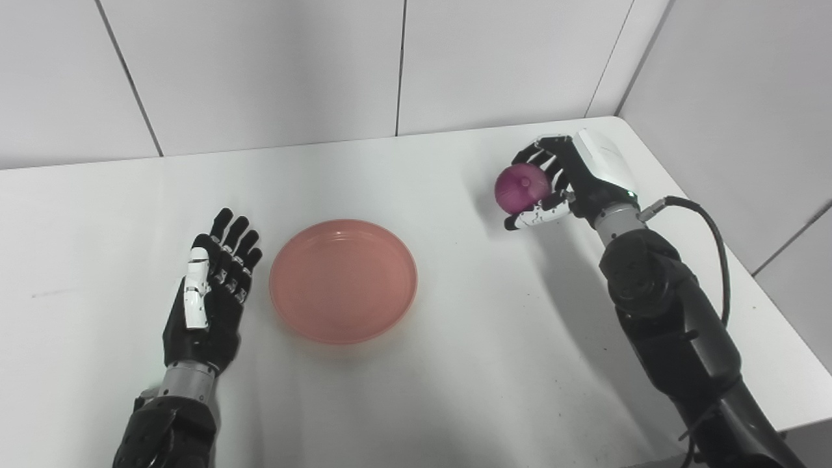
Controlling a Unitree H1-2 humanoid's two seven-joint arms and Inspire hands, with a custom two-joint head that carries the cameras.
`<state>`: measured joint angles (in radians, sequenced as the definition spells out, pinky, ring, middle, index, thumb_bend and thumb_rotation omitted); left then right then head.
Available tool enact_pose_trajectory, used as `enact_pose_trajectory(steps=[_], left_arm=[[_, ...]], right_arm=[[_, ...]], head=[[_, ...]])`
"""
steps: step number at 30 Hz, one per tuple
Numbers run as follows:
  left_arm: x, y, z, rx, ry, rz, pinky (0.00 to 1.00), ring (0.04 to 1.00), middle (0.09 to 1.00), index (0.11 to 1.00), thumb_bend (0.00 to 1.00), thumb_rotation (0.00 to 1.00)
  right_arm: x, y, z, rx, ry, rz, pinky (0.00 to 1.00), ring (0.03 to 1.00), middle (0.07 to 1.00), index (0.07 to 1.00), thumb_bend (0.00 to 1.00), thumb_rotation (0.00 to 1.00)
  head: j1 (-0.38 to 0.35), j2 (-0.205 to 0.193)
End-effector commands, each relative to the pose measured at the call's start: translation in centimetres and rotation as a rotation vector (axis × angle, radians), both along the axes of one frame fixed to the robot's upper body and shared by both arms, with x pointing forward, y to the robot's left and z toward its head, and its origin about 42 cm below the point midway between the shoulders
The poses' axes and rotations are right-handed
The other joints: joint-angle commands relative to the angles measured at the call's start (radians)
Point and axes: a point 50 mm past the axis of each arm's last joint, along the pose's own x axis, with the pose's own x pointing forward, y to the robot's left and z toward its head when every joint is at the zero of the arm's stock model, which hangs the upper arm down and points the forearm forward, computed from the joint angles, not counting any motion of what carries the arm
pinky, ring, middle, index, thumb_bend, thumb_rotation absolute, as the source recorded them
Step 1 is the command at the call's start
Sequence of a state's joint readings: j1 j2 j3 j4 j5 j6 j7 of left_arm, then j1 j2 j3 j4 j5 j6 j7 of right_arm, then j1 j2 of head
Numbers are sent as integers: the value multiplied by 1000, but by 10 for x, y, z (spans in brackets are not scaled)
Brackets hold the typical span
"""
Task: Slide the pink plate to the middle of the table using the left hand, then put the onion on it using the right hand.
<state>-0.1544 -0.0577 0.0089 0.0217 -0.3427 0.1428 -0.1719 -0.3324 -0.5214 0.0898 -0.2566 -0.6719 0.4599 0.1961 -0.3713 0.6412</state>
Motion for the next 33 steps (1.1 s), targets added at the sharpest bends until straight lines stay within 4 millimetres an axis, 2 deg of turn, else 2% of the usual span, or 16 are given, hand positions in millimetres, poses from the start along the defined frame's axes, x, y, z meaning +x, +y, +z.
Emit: enact_pose_trajectory(steps=[1, 8, 13, 18, 21, 25, 33], left_arm=[[-8, -3, -17, 17, 81, 5, 983, 968, 971, 949, 453, 1000], [-9, -7, -17, 13, 82, 9, 988, 971, 972, 951, 445, 1000], [-9, -10, -17, 25, 82, 16, 984, 968, 969, 949, 445, 1000], [-11, -15, -16, 22, 88, 23, 981, 966, 965, 948, 446, 1000], [-12, -18, -15, 25, 84, 21, 972, 961, 964, 952, 443, 1000], [-12, -22, -15, 29, 86, 23, 963, 957, 963, 954, 441, 1000], [-14, -34, -12, 31, 89, 32, 951, 948, 955, 945, 431, 1000]], right_arm=[[4, 12, 30, -26, -98, 33, 314, 402, 488, 489, 516, 134], [7, 38, 36, -30, -97, 100, 292, 380, 474, 489, 516, 134], [10, 54, 37, -25, -101, 163, 368, 446, 518, 488, 516, 133], [13, 67, 36, -24, -106, 207, 311, 396, 492, 489, 516, 134], [16, 76, 35, -24, -107, 240, 360, 437, 513, 488, 516, 133], [21, 88, 31, -19, -111, 289, 284, 358, 456, 488, 516, 133], [25, 113, 21, 4, -91, 361, 301, 387, 484, 488, 516, 133]], head=[[4, -1], [25, -5], [44, -6], [77, -10], [91, -12], [128, -14], [201, -14]])
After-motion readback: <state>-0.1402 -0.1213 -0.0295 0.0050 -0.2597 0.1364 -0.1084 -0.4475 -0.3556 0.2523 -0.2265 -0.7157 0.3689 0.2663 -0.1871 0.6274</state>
